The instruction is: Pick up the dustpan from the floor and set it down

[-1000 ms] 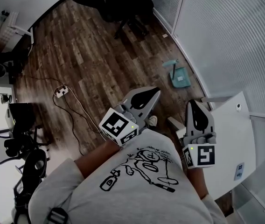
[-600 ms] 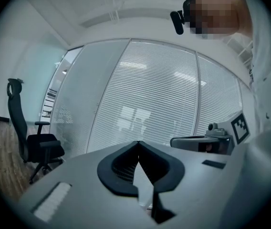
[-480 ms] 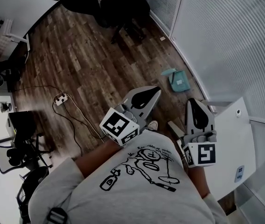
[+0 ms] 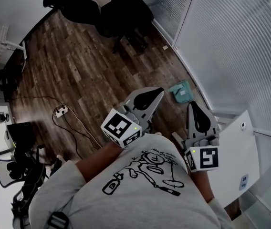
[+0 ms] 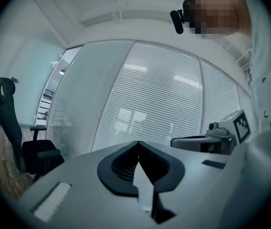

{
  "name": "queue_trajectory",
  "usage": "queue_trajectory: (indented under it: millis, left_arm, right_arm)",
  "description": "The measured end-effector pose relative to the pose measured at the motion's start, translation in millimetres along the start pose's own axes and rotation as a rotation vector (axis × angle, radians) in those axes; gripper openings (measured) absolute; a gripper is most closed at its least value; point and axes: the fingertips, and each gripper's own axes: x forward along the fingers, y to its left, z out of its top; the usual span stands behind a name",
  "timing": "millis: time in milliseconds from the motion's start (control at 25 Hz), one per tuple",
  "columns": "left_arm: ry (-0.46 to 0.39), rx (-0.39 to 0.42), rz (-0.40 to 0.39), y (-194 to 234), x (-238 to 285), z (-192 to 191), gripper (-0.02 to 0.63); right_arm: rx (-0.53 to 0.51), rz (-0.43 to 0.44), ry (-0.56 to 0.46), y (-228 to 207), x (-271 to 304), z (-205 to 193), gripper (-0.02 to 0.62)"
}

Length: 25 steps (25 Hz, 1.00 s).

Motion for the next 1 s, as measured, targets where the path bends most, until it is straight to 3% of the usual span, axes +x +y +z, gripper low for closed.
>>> queue_trajectory:
  millis: [560, 1000]
  left_arm:
    - [0.000, 0.001, -0.004, 70.6, 2.8, 15.4, 0.002]
    - [-0.003, 0.000, -0.023, 56.3, 46.2, 17.2, 0.002]
  right_arm:
    - [-0.015, 0.001, -0.004, 14.6, 69.9, 15.1, 0.012]
    - [-0.022, -0.016, -0.016, -30.6, 65.7, 16.9, 0.012]
